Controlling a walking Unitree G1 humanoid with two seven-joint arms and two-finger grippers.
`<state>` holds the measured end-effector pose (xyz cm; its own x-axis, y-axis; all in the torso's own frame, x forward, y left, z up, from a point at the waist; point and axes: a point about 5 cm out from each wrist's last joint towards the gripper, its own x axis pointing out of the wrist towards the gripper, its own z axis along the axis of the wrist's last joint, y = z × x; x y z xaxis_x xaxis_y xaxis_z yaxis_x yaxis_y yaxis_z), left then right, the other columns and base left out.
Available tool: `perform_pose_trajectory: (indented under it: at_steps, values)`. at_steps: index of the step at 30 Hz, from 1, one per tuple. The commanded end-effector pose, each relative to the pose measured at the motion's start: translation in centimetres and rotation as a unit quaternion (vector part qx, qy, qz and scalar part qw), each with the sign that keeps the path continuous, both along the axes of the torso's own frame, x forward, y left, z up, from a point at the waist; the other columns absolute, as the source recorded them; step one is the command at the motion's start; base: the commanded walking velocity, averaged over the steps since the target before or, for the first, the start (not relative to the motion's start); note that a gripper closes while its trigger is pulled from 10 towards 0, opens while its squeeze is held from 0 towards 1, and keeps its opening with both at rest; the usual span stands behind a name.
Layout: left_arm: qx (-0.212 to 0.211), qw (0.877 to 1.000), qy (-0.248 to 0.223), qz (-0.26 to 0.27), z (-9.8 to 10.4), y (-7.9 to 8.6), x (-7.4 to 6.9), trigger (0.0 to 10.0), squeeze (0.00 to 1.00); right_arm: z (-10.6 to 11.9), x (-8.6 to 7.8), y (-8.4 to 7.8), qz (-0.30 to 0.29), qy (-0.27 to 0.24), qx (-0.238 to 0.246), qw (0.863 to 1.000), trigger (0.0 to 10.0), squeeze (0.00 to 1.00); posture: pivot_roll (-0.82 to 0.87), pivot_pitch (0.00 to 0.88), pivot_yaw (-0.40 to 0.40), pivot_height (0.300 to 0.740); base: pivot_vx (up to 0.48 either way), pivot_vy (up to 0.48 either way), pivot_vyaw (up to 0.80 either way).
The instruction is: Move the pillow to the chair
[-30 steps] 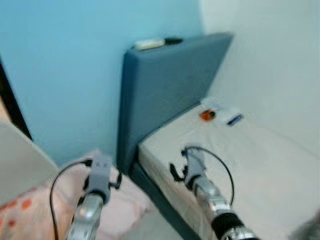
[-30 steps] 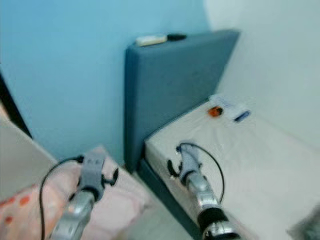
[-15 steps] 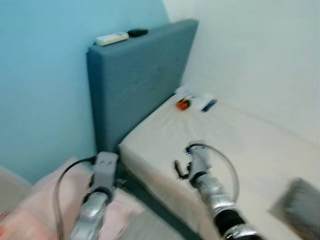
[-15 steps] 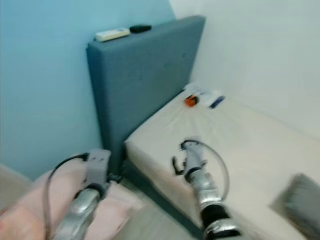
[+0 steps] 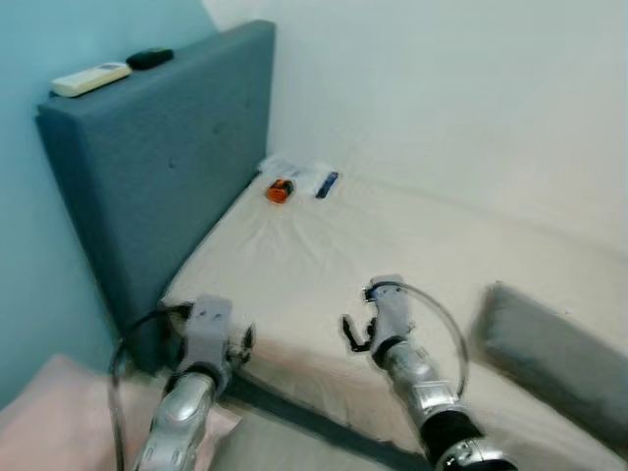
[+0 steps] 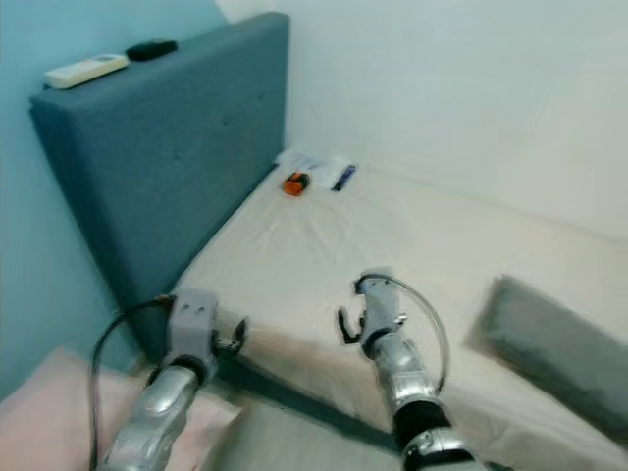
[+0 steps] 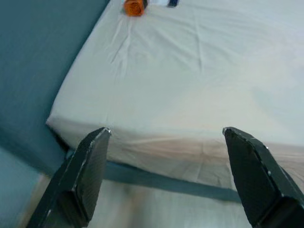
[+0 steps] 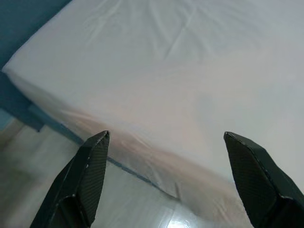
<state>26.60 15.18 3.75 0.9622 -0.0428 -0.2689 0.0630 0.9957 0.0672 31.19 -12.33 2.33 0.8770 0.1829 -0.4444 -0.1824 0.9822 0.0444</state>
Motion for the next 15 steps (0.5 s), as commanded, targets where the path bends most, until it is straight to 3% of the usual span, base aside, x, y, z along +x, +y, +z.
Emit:
perform_pose_trajectory:
  at_steps: [1, 15]
  values:
    - [-0.012, 1.0, 0.001, -0.006, -0.09, -0.54, -0.1, 10.0, 0.0, -0.16, -0.02, -0.83, -0.012, 0.006, -0.005, 1.0, 10.0, 0.0, 0.07, 0.0, -0.121, 0.708, 0.0, 0.0, -0.8]
    - [-0.011, 1.0, -0.003, -0.012, 0.07, -0.5, 0.03, 10.0, 0.0, -0.03, 0.12, -0.74, -0.011, 0.004, -0.005, 1.0, 10.0, 0.0, 0.08, 0.0, -0.125, 0.708, 0.0, 0.0, -0.8]
